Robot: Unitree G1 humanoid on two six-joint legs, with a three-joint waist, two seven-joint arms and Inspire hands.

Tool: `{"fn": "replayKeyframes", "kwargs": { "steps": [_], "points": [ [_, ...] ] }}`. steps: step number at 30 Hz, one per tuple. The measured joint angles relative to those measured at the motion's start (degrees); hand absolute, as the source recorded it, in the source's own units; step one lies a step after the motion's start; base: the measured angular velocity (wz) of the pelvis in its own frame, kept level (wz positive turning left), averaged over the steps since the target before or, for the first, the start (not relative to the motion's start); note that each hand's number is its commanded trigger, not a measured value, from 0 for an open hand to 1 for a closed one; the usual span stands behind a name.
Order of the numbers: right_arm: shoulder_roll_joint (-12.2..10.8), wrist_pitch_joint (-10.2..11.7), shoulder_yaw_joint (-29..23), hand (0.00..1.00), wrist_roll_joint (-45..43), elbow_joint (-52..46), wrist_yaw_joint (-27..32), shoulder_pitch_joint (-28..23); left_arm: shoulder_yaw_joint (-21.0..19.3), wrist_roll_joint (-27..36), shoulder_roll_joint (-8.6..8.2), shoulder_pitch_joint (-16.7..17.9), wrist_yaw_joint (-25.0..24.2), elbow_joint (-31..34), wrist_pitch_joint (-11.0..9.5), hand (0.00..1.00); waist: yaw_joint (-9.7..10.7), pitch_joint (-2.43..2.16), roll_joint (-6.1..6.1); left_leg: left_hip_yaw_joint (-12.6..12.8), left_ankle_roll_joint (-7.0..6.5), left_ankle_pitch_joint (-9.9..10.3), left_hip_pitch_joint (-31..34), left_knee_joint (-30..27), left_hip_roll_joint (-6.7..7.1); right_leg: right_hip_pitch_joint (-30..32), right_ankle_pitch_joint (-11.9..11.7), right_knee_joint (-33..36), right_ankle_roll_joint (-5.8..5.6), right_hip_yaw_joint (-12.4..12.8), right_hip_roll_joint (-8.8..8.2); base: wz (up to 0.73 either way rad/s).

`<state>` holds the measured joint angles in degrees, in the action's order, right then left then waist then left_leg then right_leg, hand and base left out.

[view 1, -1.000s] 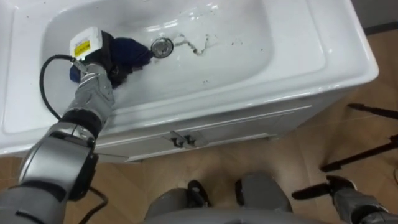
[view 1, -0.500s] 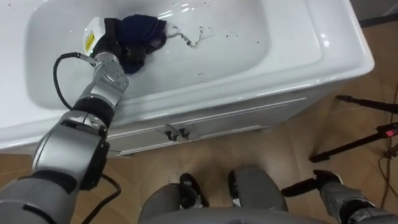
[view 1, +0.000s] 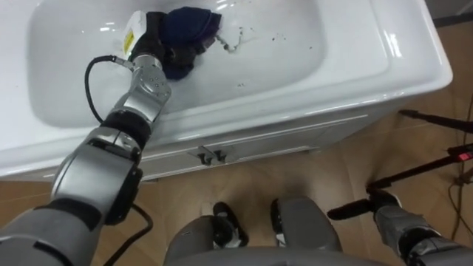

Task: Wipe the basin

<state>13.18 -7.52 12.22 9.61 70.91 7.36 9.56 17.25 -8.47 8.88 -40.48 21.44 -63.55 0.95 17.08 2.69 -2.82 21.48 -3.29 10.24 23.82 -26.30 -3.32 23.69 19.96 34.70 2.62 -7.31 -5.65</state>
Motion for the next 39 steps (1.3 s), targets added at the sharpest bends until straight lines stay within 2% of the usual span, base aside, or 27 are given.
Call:
{"fn": "replayKeyframes", "kwargs": {
  "steps": [3, 6, 8, 12, 15, 17, 20, 26, 39],
  "points": [
    [0.04, 0.55, 0.00, 0.00, 1.84, -0.12, -0.03, -0.12, 0.90, 0.32, -0.33, -0.07, 0.03, 0.58, 0.06, 1.00, 0.23, 0.02, -0.08, 1.51, -0.35, -0.20, -0.54, 0.95, 0.01, 0.12, -0.08, -0.04, -0.24, 0.28, -0.27, -0.01],
    [0.52, 0.62, 0.08, 0.00, 4.34, -0.09, 0.00, -0.29, 4.75, 1.03, -0.90, -0.22, 0.41, 1.91, 0.11, 1.00, 0.91, 0.06, -1.34, 2.18, -0.79, -0.44, -0.46, 2.06, 0.07, 0.14, -0.55, -1.05, -0.68, 0.15, -0.25, 0.02],
    [0.50, 1.65, 0.17, 0.00, 5.77, 0.19, -0.15, -0.64, 5.98, 1.17, -1.08, -0.57, 0.43, 2.29, 0.11, 1.00, 1.53, 0.07, -1.77, 2.26, -0.95, -0.55, -0.48, 2.44, 0.22, 0.20, -0.73, -1.24, -0.83, 0.12, -0.29, 0.00],
    [0.67, 2.15, 0.16, 0.00, 5.85, 0.73, -0.74, -1.12, 6.38, 0.84, -1.11, -0.52, 0.44, 3.13, 0.23, 1.00, 1.60, 0.15, -2.05, 2.21, -0.95, -0.54, -0.20, 2.10, 0.09, 0.17, -0.74, -1.24, -0.81, -0.07, -0.27, 0.04],
    [0.90, 2.93, 0.03, 0.00, 5.84, 1.54, -2.08, -1.32, 10.42, 0.12, -1.26, -0.50, 0.28, 6.30, 0.50, 1.00, 2.11, 0.21, -2.90, 1.99, -1.04, -0.48, 0.47, 1.83, 0.05, 0.43, -0.70, -1.23, -0.86, -0.63, -0.39, 0.12],
    [0.96, 3.10, 0.07, 0.00, 5.84, 1.38, -2.71, -1.15, 12.78, -2.68, -3.13, -0.67, 0.31, 8.94, 0.18, 1.00, 2.75, 0.26, -3.31, 2.20, -1.29, -0.30, 0.76, 1.54, 0.01, 0.73, -0.71, -1.01, -0.88, -0.60, -0.38, -0.04],
    [1.21, 3.06, 0.24, 0.00, 5.58, 1.69, -3.20, -0.95, 13.50, -4.75, -4.73, -1.82, 0.33, 9.57, -0.03, 1.00, 3.24, 0.41, -3.58, 2.93, -1.35, -0.20, 0.73, 1.41, -0.11, 1.04, -0.75, -0.82, -0.93, 0.00, -0.42, -0.10],
    [2.92, 2.43, 2.33, 0.00, 4.95, 2.64, -3.40, -0.92, 14.54, -4.65, -4.75, -1.94, 0.48, 9.64, 0.03, 1.00, 3.24, 0.38, -4.02, 3.02, -1.38, -0.19, 0.66, 1.56, -0.04, 0.98, -0.78, -0.84, -1.00, -0.08, -0.49, 0.00],
    [2.96, 2.41, 2.84, 0.00, 3.41, 2.63, -3.38, -0.14, 14.67, -4.64, -5.13, -2.05, 0.53, 10.33, 0.01, 1.00, 3.21, 0.49, -4.21, 2.92, -1.59, -0.07, 0.95, 1.63, 0.19, 1.14, -0.73, -0.87, -1.15, -0.68, -1.01, 0.01]
  ]
}}
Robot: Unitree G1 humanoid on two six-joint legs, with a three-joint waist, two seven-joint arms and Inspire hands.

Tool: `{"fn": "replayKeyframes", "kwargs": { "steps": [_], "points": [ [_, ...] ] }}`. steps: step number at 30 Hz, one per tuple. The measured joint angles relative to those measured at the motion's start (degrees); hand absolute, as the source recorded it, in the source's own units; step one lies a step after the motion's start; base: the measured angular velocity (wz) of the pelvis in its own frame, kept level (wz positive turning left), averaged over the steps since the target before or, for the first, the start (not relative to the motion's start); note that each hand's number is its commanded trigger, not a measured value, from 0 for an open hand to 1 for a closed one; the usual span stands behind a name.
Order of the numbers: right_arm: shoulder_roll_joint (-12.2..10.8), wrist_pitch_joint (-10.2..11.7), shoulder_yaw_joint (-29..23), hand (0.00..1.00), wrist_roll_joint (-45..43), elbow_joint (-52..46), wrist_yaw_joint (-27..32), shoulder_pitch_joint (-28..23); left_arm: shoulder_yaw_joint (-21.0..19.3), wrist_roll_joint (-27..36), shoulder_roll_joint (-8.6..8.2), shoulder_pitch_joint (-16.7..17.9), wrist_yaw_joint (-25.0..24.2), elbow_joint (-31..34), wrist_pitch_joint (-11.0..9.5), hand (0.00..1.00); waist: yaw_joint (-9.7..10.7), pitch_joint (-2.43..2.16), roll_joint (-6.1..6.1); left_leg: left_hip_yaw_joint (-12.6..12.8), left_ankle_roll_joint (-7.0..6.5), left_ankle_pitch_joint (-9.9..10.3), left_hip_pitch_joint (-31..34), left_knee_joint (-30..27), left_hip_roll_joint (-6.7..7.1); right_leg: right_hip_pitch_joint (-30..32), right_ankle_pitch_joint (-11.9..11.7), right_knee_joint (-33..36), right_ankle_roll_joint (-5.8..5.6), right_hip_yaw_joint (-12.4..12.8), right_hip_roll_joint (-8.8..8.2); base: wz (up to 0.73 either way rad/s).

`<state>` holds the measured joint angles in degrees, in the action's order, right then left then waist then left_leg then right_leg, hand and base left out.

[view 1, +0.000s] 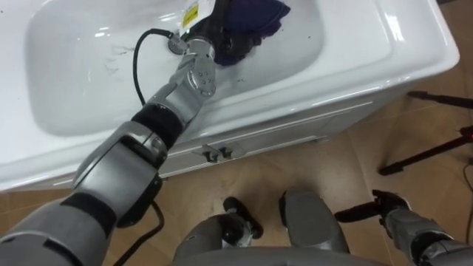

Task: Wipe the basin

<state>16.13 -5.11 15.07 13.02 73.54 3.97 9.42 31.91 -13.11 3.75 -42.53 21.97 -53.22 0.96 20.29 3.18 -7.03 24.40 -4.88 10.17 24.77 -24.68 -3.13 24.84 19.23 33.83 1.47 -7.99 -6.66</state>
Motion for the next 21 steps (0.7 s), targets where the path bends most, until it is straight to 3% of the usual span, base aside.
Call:
{"fn": "replayKeyframes", "kwargs": {
  "steps": [9, 14, 21],
  "points": [
    [0.04, 0.36, 0.04, 0.00, 0.95, -0.90, 0.04, 0.39, -0.01, 1.34, -0.29, 0.03, -0.06, 0.73, -0.03, 1.00, -0.22, -0.04, -1.38, 0.11, -0.18, 0.10, 0.40, -0.15, -0.01, 0.29, -0.03, -0.06, -0.14, -0.08, -0.07, 0.00],
    [0.18, 1.07, 0.03, 0.00, 2.42, -0.97, 0.47, 0.00, 0.01, 11.20, -0.44, 1.69, -1.44, 4.68, -0.17, 1.00, -0.22, -0.04, -1.37, 0.10, -0.20, 0.05, 0.47, -0.04, 0.10, 0.17, 0.03, -0.08, -0.24, -0.57, -0.32, 0.03],
    [0.05, 2.07, -0.03, 0.00, 2.55, -1.08, 0.53, -0.43, 0.00, 13.70, -0.85, 4.11, -4.07, 7.96, -3.14, 1.00, -0.21, 0.13, -1.01, 0.13, -0.50, -0.12, 0.43, -0.05, 0.82, -0.18, 0.35, 0.03, -0.76, -1.10, -1.21, 0.06]
  ]
}}
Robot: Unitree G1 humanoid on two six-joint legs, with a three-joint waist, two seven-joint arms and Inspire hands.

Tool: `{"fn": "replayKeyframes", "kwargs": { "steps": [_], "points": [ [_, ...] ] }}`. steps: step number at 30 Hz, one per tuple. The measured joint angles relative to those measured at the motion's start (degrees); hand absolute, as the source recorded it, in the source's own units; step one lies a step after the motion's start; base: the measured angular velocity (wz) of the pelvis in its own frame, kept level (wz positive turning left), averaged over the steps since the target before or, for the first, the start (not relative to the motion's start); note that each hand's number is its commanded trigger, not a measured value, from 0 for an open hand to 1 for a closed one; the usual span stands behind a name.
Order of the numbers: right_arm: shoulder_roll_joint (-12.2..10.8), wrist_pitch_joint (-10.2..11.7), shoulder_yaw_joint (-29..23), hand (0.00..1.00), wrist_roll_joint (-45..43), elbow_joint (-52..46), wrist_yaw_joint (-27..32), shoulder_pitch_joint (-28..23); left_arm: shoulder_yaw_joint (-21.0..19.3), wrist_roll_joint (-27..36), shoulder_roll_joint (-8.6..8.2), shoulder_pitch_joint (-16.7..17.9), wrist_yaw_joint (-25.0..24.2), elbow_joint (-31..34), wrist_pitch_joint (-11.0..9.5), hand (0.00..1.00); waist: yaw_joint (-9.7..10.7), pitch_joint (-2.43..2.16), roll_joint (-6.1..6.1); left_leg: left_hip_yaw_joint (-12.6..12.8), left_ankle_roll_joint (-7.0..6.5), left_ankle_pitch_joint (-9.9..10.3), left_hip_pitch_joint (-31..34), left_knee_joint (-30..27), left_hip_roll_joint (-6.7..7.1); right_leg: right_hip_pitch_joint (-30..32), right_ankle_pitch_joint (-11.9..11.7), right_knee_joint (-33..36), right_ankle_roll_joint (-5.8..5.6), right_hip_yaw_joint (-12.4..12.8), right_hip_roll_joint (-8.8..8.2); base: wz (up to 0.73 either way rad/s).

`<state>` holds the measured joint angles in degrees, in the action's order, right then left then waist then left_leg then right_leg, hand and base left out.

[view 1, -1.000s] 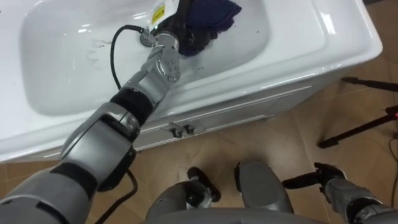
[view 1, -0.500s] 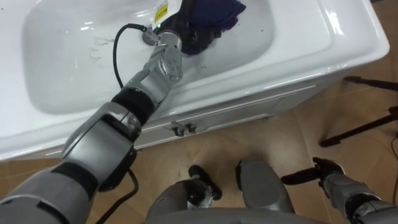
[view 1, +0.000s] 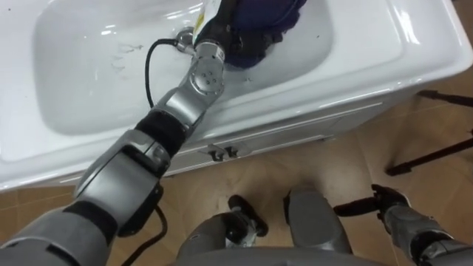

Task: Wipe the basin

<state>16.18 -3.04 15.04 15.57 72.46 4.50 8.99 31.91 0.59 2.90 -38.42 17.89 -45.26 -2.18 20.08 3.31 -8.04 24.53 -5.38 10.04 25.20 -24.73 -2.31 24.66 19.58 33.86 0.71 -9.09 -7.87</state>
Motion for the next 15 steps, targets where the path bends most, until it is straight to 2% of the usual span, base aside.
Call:
{"fn": "replayKeyframes", "kwargs": {
  "steps": [6, 10, 13, 15],
  "points": [
    [-0.93, 0.57, -0.03, 0.00, -0.14, -1.01, -0.28, -0.49, -0.36, -0.11, 0.18, 1.75, -2.68, 0.75, -1.75, 1.00, -0.20, 0.10, 2.38, 0.25, -0.02, 0.03, -0.91, -0.57, 0.00, -1.04, 0.15, -0.25, -0.26, 0.58, 0.07, -0.03],
    [-0.79, 0.56, -0.06, 0.00, -0.06, -1.28, -0.30, -0.60, -0.36, -0.17, 0.49, 2.20, -3.92, 0.67, -2.11, 1.00, -0.25, -0.02, 2.37, 0.25, -0.02, 0.05, -1.61, -0.77, -0.06, -1.77, 0.15, -0.38, -0.27, 0.91, 0.11, -0.05],
    [-0.69, 0.48, -0.05, 0.00, 0.18, -1.29, -0.37, -1.12, -0.33, -1.00, 0.66, 2.19, -4.21, -1.03, -3.27, 1.00, -0.29, -0.07, 2.29, 0.20, -0.02, 0.04, -2.51, -0.21, 0.08, -2.35, 0.15, -0.40, -0.27, 0.95, 0.14, -0.03],
    [-0.61, 0.47, -0.09, 0.00, 0.32, -1.06, -0.33, -1.68, -0.30, -2.44, 0.75, 2.97, -4.56, -2.25, -3.79, 1.00, -0.27, 0.09, 2.50, 0.14, -0.01, 0.04, -3.98, 0.56, 0.20, -3.72, 0.15, -1.01, -0.26, 0.93, 0.28, -0.03]
  ]
}}
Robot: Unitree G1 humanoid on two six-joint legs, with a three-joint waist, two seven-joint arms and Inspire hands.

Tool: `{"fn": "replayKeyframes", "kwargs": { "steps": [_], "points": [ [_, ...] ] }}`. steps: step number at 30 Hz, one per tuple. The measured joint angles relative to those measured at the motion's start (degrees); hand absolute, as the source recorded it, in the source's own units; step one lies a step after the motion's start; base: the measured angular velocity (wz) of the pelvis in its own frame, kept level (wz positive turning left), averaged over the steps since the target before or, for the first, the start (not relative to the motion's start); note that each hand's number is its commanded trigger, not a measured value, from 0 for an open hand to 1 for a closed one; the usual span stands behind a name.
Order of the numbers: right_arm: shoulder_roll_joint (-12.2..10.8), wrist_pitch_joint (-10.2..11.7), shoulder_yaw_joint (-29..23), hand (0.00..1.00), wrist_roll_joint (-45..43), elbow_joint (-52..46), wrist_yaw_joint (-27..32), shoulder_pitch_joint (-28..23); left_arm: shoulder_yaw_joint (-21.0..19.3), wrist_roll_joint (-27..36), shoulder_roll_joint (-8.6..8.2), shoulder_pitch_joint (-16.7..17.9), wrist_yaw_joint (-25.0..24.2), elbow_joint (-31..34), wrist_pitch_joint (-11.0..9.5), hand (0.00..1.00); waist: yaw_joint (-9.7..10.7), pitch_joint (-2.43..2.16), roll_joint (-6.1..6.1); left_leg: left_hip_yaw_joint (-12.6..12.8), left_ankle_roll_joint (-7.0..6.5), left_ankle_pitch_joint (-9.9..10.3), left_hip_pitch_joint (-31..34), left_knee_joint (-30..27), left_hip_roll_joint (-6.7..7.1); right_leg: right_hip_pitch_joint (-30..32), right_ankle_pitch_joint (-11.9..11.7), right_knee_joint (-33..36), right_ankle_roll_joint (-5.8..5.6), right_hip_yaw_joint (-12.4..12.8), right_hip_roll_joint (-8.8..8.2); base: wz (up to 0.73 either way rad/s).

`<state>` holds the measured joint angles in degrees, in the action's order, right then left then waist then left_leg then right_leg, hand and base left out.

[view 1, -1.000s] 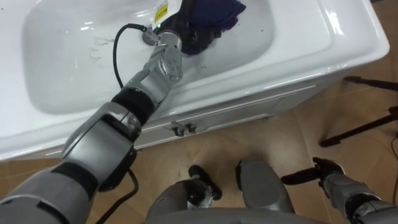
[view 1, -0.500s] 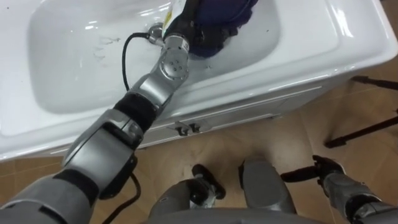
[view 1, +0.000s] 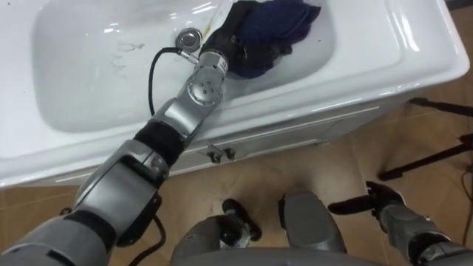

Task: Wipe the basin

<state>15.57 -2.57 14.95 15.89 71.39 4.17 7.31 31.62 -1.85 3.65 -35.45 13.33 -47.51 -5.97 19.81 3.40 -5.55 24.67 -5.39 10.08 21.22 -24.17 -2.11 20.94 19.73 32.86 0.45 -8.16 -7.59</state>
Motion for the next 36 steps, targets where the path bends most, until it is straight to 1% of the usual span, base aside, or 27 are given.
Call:
{"fn": "replayKeyframes", "kwargs": {
  "steps": [1, 2, 6, 8, 10, 11, 14, 16, 18, 19, 20, 21, 22, 24, 25, 26, 28, 29, 30, 31, 32, 33, 34, 35, 36],
  "points": [
    [0.06, -0.03, 0.02, 0.00, 0.02, 0.26, 0.00, -0.23, 0.10, -0.66, 0.06, 0.55, -0.12, -1.06, -0.75, 1.00, 0.01, 0.06, 0.09, -0.19, 0.08, 0.03, -1.01, 0.56, 0.09, -0.93, -0.05, -0.48, 0.02, 0.00, 0.23, -0.09],
    [0.13, -0.07, -0.01, 0.00, -0.01, 0.66, 0.01, -0.50, 0.09, -0.84, 0.26, 1.46, -0.12, -1.69, -1.08, 1.00, 0.03, -0.01, -0.03, -0.43, 0.31, 0.15, -1.64, 0.76, 0.06, -1.61, -0.09, -0.91, 0.06, -0.03, 0.61, -0.10],
    [0.10, -0.98, -0.01, 0.00, -0.52, 2.15, -0.08, -0.42, 0.09, -1.38, 0.84, 2.43, -0.13, -3.69, -2.15, 1.00, 0.09, -0.06, -0.08, -0.23, 0.46, 0.24, -2.90, 0.79, -0.08, -2.86, -0.18, -1.18, 0.16, -0.03, 0.66, -0.06],
    [0.12, -1.27, -0.28, 0.00, -0.61, 2.25, -0.08, -0.61, -0.33, -4.76, 1.16, 2.59, -0.15, -4.03, -2.52, 1.00, -0.25, -0.06, -0.04, 0.05, 0.46, 0.24, -3.14, 0.79, -0.08, -2.91, -0.23, -1.15, 0.22, 0.13, 0.73, -0.05],
    [0.06, -1.28, -0.59, 0.00, -0.66, 2.38, -0.07, -0.64, -1.27, -8.20, 1.05, 2.67, -0.14, -5.23, -2.99, 1.00, -0.63, 0.03, 0.19, 0.17, 0.46, 0.24, -3.84, 0.85, 0.01, -3.55, -0.26, -1.13, 0.25, 0.22, 0.77, -0.07],
    [0.06, -1.29, -0.61, 0.00, -0.70, 2.44, -0.06, -0.69, -1.78, -9.95, 0.95, 2.79, -0.13, -6.03, -3.03, 1.00, -0.62, -0.02, 0.30, 0.13, 0.46, 0.24, -4.25, 0.87, 0.25, -4.03, -0.26, -1.24, 0.25, 0.17, 0.77, -0.03],
    [0.09, -1.33, -0.63, 0.00, -0.80, 2.34, -0.08, -0.82, -2.15, -13.71, 1.21, 3.08, -0.04, -6.87, -2.89, 1.00, -0.76, -0.14, 0.50, 0.12, 0.46, 0.24, -4.89, 0.97, 0.22, -4.67, -0.29, -1.42, 0.21, 0.20, 0.70, 0.00],
    [0.12, -1.77, -1.29, 0.00, -1.38, 2.27, -0.23, -1.02, -2.27, -15.55, 1.60, 3.43, 0.20, -6.96, -2.86, 1.00, -0.83, -0.38, 0.54, 0.11, 0.46, 0.24, -4.97, 0.97, -0.04, -4.74, -0.33, -1.46, 0.18, 0.30, 0.75, 0.00],
    [0.06, -2.53, -2.84, 0.00, -2.93, 2.31, -0.64, -1.19, -3.09, -18.69, 1.87, 3.67, 0.31, -7.22, -2.80, 1.00, -0.88, -0.61, 0.47, 0.11, 0.46, 0.24, -4.96, 0.96, -0.18, -4.92, -0.66, -1.96, 0.21, 0.37, 1.04, -0.02],
    [0.06, -2.72, -3.31, 0.00, -3.22, 2.40, -0.72, -1.38, -3.81, -21.11, 2.13, 3.79, 0.35, -7.35, -2.67, 1.00, -0.89, -0.76, 0.45, 0.11, 0.56, 0.30, -4.96, 0.96, -0.23, -5.03, -0.89, -2.30, 0.20, 0.61, 1.57, -0.07],
    [0.12, -3.11, -3.89, 0.00, -3.70, 2.42, -0.98, -1.69, -4.12, -23.82, 2.50, 3.82, 0.50, -7.54, -2.46, 1.00, -0.93, -0.96, 0.46, 0.10, 0.59, 0.32, -5.02, 0.96, -0.27, -5.09, -0.96, -2.37, 0.18, 0.81, 1.70, -0.07],
    [0.18, -3.33, -3.93, 0.00, -3.82, 2.52, -1.13, -1.77, -4.19, -25.19, 2.70, 3.82, 0.76, -7.84, -2.38, 1.00, -1.07, -1.05, 0.47, 0.10, 0.59, 0.32, -5.16, 0.96, -0.27, -5.20, -0.98, -2.38, 0.19, 0.87, 1.69, -0.10],
    [0.28, -3.64, -3.94, 0.00, -3.80, 2.77, -1.20, -1.83, -4.50, -27.26, 2.99, 3.75, 1.32, -8.96, -2.19, 1.00, -1.10, -1.06, 0.53, 0.11, 0.61, 0.33, -5.85, 1.13, -0.25, -5.83, -1.05, -2.60, 0.22, 1.03, 1.72, -0.14],
    [0.32, -3.81, -3.99, 0.00, -4.31, 2.86, -1.32, -2.45, -4.56, -30.07, 3.52, 3.78, 1.74, -10.60, -1.15, 1.00, -1.23, -1.25, 0.40, 0.07, 0.82, 0.34, -6.96, 1.47, -0.34, -6.98, -1.24, -3.32, 0.29, 1.15, 1.92, -0.13],
    [0.35, -3.87, -4.22, 0.00, -5.64, 2.86, -1.50, -2.76, -4.70, -32.67, 4.13, 3.76, 1.75, -11.02, -0.30, 1.00, -1.26, -1.47, 0.11, -0.01, 1.15, 0.56, -7.01, 1.43, -0.51, -7.00, -1.26, -3.39, 0.32, 1.27, 2.11, -0.10],
    [0.33, -4.16, -4.73, 0.00, -6.57, 2.87, -1.82, -2.96, -5.11, -34.73, 4.69, 3.79, 1.79, -11.20, 0.64, 1.00, -1.45, -1.50, 0.04, 0.00, 1.16, 0.56, -7.18, 1.46, -0.57, -6.97, -1.34, -3.38, 0.31, 1.72, 2.32, -0.11],
    [0.34, -4.99, -5.25, 0.00, -7.50, 2.83, -1.89, -2.88, -6.30, -36.17, 5.53, 3.76, 2.02, -12.89, 1.18, 1.00, -1.91, -1.52, -0.01, -0.01, 1.26, 0.53, -7.57, 1.73, -0.66, -6.99, -1.49, -3.36, 0.45, 2.31, 2.51, -0.20],
    [0.38, -5.06, -5.95, 0.00, -7.54, 2.72, -1.91, -2.89, -6.52, -36.59, 6.64, 4.02, 2.09, -13.35, 1.86, 1.00, -2.12, -1.61, -0.21, -0.07, 1.45, 0.58, -7.82, 2.03, -0.67, -6.93, -1.52, -3.31, 0.50, 2.73, 2.60, -0.21],
    [0.44, -5.07, -6.46, 0.00, -7.44, 2.69, -1.91, -2.92, -6.59, -36.68, 7.25, 4.31, 2.09, -13.38, 2.25, 1.00, -2.13, -1.72, -0.40, -0.07, 1.53, 0.56, -7.93, 2.29, -0.63, -6.89, -1.53, -3.34, 0.52, 2.89, 2.62, -0.16],
    [0.61, -5.21, -7.54, 0.00, -7.39, 2.69, -1.89, -3.04, -6.64, -37.39, 8.35, 4.51, 2.20, -13.38, 3.21, 1.00, -2.02, -1.89, -0.79, -0.07, 1.62, 0.51, -8.10, 2.58, -0.52, -6.86, -1.54, -3.34, 0.54, 2.99, 2.65, -0.08],
    [0.79, -5.65, -8.17, 0.00, -7.47, 2.65, -1.85, -3.17, -6.78, -39.59, 9.34, 4.92, 2.31, -13.47, 4.32, 1.00, -2.02, -1.97, -1.11, -0.07, 1.69, 0.46, -8.34, 2.81, -0.35, -6.91, -1.53, -3.14, 0.55, 2.98, 2.61, -0.05],
    [0.85, -5.87, -8.47, 0.00, -7.49, 2.65, -1.84, -3.18, -6.85, -40.73, 9.82, 5.04, 2.37, -13.53, 4.92, 1.00, -2.02, -1.98, -1.29, -0.08, 1.69, 0.45, -8.37, 2.81, -0.34, -6.94, -1.52, -3.10, 0.56, 3.02, 2.62, 0.00],
    [0.97, -6.17, -8.64, 0.00, -7.67, 2.66, -1.86, -3.15, -6.76, -41.76, 10.79, 5.08, 2.44, -14.11, 5.81, 1.00, -2.08, -1.95, -1.67, -0.08, 1.71, 0.44, -8.38, 2.81, -0.36, -6.93, -1.53, -3.09, 0.57, 3.13, 2.69, 0.00],
    [0.98, -6.19, -9.50, 0.00, -8.03, 2.66, -1.84, -3.09, -6.73, -42.23, 11.88, 5.24, 2.57, -15.00, 6.33, 1.00, -2.12, -1.95, -2.17, -0.08, 1.72, 0.43, -8.39, 2.84, -0.36, -6.93, -1.54, -3.13, 0.59, 3.15, 2.67, 0.00],
    [1.03, -6.19, -9.81, 0.00, -8.51, 2.65, -1.81, -3.08, -6.74, -42.58, 12.43, 5.45, 2.69, -15.35, 6.53, 1.00, -2.12, -1.94, -2.35, -0.05, 1.72, 0.43, -8.44, 2.90, -0.34, -6.94, -1.55, -3.13, 0.60, 3.16, 2.65, -0.03]
  ]
}}
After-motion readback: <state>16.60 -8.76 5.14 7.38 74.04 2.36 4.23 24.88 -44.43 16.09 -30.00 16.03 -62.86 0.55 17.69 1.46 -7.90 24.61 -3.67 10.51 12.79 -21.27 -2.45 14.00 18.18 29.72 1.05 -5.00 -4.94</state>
